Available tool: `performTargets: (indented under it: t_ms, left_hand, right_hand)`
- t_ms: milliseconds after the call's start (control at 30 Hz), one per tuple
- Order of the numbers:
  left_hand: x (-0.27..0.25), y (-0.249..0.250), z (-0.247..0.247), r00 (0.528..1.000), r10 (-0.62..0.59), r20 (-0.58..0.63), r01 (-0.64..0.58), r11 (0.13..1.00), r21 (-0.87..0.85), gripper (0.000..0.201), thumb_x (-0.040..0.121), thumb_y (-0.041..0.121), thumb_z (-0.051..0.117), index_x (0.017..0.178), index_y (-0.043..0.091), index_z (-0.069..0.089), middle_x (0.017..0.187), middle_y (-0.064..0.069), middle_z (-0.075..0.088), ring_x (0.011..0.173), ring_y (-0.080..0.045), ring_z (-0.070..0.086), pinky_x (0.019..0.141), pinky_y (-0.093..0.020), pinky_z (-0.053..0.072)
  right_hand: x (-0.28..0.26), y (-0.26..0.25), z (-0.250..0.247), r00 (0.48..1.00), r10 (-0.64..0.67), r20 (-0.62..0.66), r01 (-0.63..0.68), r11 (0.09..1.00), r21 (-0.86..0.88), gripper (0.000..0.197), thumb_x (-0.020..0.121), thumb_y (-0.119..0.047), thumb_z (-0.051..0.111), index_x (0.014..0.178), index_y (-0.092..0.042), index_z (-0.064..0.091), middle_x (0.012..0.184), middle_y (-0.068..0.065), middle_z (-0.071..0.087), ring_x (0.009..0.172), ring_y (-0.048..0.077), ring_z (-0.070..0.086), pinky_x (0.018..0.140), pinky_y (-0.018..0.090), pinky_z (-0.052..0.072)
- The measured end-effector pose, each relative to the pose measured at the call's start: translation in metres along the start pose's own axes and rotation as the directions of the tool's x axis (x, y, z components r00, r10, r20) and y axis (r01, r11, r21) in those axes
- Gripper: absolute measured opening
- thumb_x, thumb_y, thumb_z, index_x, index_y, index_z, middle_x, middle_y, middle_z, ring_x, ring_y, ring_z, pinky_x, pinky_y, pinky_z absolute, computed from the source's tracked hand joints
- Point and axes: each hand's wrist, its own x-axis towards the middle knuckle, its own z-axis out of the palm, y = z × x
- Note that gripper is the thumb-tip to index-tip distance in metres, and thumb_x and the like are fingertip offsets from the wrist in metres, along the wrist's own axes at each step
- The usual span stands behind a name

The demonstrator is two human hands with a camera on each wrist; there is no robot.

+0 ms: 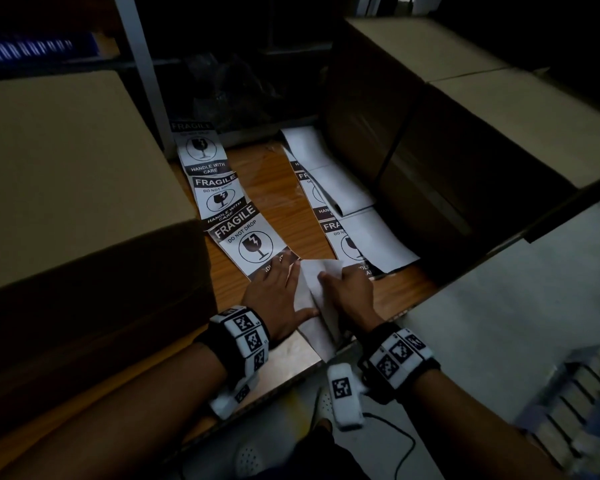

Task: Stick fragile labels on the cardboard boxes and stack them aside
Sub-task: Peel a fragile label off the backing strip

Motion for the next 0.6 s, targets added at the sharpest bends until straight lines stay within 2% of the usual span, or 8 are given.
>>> performTargets:
  t_ms: [167, 367, 533, 600]
  left_hand:
    - [-0.0007, -0.0003, -0.0006, 1.0, -0.005, 0.015, 0.004, 1.0, 0.021, 0.098, 0.089, 0.077, 0.013, 0.155, 0.008, -0.007, 0.162, -0.014, -0.014, 0.15, -0.026, -0.012, 0.122, -0.042, 0.0]
    - [0.0006, 0.0, -0.0013, 0.999, -0.008, 0.047, 0.006, 0.999, 0.036, 0.099, 0.087, 0.079, 0.009, 0.154, 0.008, -0.009, 0.161, -0.013, -0.017, 0.15, -0.026, -0.014, 0.122, -0.043, 0.0]
    - [-0.001, 0.0008, -0.0042, 0.998, -0.012, 0.057, 0.011, 1.0, 0.028, 0.098, 0.087, 0.078, 0.01, 0.154, 0.009, -0.01, 0.161, -0.013, -0.02, 0.15, -0.026, -0.013, 0.121, -0.042, -0.002]
    - [-0.0011, 0.0004, -0.005, 0.998, -0.01, 0.058, 0.008, 1.0, 0.024, 0.098, 0.087, 0.078, 0.01, 0.154, 0.009, -0.011, 0.16, -0.013, -0.02, 0.15, -0.026, -0.013, 0.12, -0.042, -0.001]
  right_hand:
    - [-0.0021, 0.0027, 0.0006, 0.999, 0.048, -0.024, -0.045, 0.991, 0.129, 0.034, 0.088, -0.031, 0.067, 0.079, 0.001, 0.067, 0.079, 0.014, 0.066, 0.076, 0.023, 0.059, 0.068, 0.032, 0.043]
    - [-0.0032, 0.0061, 0.0013, 0.995, 0.087, -0.052, -0.076, 0.98, 0.184, 0.032, 0.088, -0.031, 0.067, 0.086, 0.001, 0.067, 0.081, 0.01, 0.064, 0.078, 0.02, 0.058, 0.073, 0.032, 0.048]
    - [-0.0046, 0.0083, 0.0008, 0.991, 0.12, -0.065, -0.106, 0.975, 0.197, 0.034, 0.088, -0.033, 0.067, 0.078, -0.002, 0.064, 0.073, 0.007, 0.059, 0.074, 0.021, 0.055, 0.06, 0.025, 0.035]
    - [-0.0067, 0.0078, -0.001, 0.99, 0.123, -0.067, -0.106, 0.973, 0.207, 0.031, 0.09, -0.032, 0.066, 0.081, -0.002, 0.064, 0.074, 0.004, 0.055, 0.075, 0.018, 0.053, 0.055, 0.023, 0.033]
